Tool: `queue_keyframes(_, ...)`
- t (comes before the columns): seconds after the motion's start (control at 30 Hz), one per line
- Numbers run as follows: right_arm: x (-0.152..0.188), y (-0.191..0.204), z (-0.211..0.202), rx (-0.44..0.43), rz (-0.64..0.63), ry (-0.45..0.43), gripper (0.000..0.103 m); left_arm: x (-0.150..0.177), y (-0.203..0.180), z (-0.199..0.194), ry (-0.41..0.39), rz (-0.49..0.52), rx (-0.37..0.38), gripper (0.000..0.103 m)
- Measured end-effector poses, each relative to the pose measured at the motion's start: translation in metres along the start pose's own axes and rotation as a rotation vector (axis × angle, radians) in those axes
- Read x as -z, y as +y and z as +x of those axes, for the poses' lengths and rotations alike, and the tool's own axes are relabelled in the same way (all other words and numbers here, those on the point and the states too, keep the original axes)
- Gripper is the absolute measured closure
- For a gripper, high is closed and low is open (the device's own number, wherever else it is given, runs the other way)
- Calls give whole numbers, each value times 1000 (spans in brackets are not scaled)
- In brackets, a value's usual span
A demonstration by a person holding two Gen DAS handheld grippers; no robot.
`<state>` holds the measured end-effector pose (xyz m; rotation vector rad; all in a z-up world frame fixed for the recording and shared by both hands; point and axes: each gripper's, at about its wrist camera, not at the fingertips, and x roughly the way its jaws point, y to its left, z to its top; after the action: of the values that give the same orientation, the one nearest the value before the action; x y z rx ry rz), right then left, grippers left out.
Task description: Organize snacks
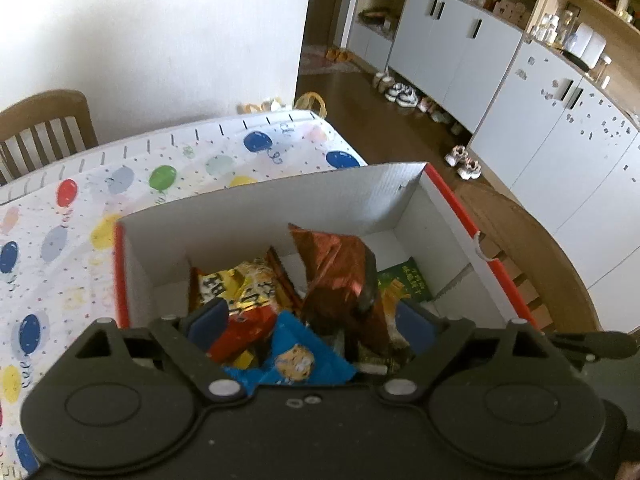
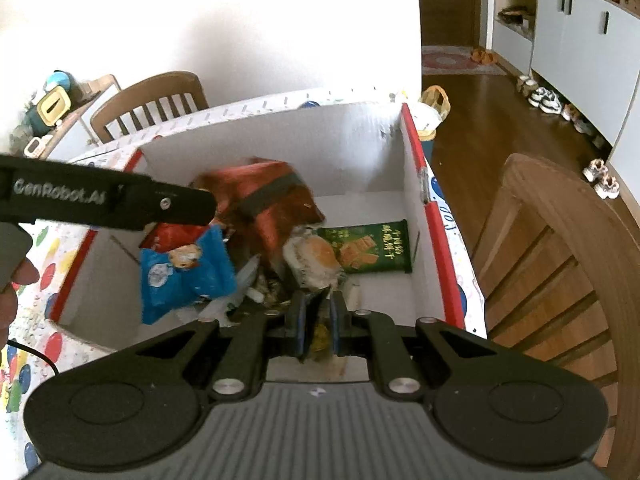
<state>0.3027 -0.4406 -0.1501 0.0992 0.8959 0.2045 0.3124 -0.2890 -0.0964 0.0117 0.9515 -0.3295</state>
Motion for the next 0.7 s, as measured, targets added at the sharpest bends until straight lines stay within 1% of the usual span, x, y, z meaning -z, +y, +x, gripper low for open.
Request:
queue_keyframes(0.1,2,7,-13,-18,-1,-12,91,8,5,-17,-29,-7,-2,11)
queue_keyframes(0.23,4,18,-30,-18,-9,-42,91,18,11,-39,-70,2,-20,7)
queue_keyframes(0.47,10,34,-53,-19,23,-65,91,36,26,-75,-138,-4,-35,7)
queue_keyframes(0.6,13,43,-65,14,22,-90,91,48,30,-94,-169,5,-44,7)
queue_keyframes(0.7,15,49,-76,8,32,-104,91,58,33,-106,-183,13,-46,7)
